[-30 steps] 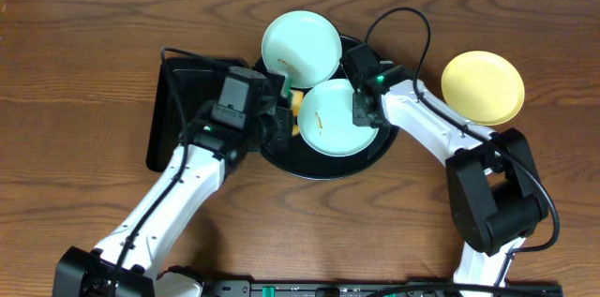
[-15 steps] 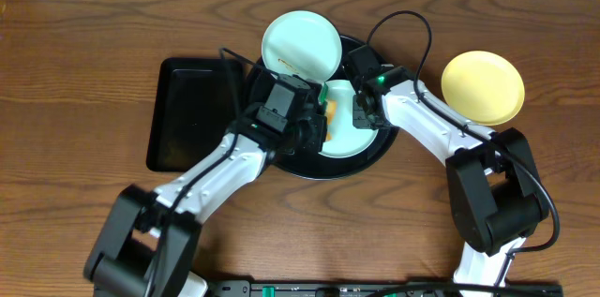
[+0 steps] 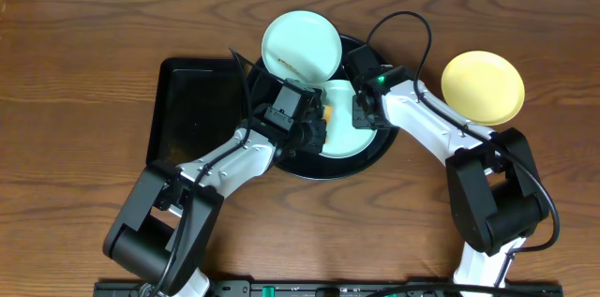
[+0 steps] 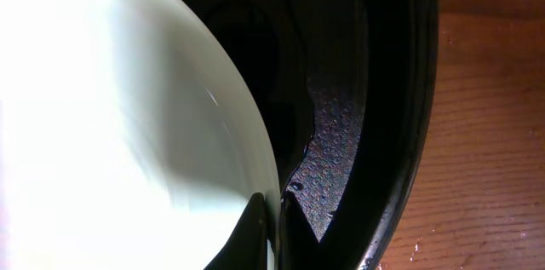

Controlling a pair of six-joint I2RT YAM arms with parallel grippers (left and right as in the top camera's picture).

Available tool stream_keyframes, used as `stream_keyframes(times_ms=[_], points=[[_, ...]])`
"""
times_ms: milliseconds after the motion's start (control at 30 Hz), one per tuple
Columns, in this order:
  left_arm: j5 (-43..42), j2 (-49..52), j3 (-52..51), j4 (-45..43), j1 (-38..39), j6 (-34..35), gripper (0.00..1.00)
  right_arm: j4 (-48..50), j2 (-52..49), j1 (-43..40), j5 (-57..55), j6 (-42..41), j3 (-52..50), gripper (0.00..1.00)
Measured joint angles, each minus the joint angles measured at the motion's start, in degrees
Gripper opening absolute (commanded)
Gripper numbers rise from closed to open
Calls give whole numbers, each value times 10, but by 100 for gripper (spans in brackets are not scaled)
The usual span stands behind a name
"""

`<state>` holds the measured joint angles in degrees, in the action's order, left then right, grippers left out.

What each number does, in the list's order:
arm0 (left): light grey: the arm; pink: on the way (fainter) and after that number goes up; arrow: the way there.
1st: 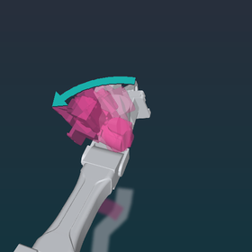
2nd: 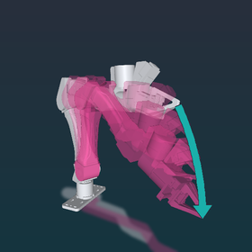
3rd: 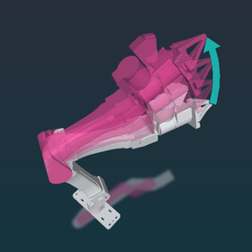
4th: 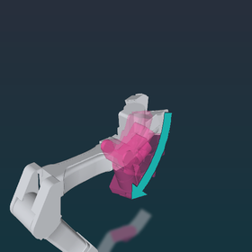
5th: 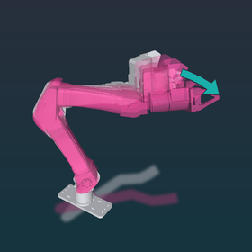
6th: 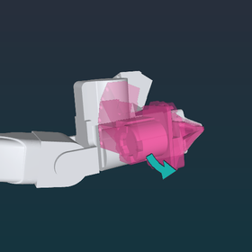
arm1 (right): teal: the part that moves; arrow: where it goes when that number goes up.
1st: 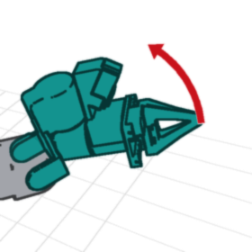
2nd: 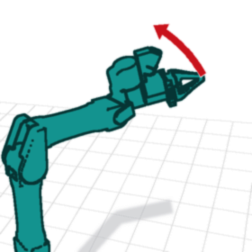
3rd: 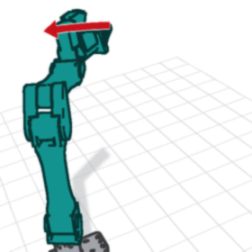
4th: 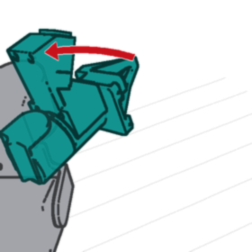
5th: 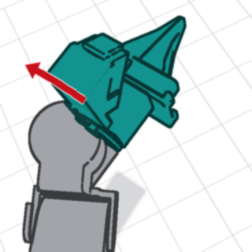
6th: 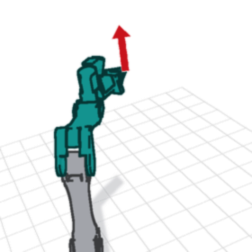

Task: Clean dirty plates on tray and stack at the side
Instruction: 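Scrub the green plate with the sponge in the left gripper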

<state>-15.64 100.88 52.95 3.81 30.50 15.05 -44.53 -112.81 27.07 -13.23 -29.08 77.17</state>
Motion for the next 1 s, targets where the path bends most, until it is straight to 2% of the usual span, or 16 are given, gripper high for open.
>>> stream_keyframes(times_ms=[400, 600, 1000], points=[[8, 11, 0, -14, 0, 0, 8, 12, 0, 0, 13, 0, -9, 2], [8, 11, 0, -15, 0, 0, 8, 75, 2, 0, 21, 2, -45, 1], [10, 11, 0, -4, 0, 0, 8, 82, 6, 0, 23, 2, -51, 1]])
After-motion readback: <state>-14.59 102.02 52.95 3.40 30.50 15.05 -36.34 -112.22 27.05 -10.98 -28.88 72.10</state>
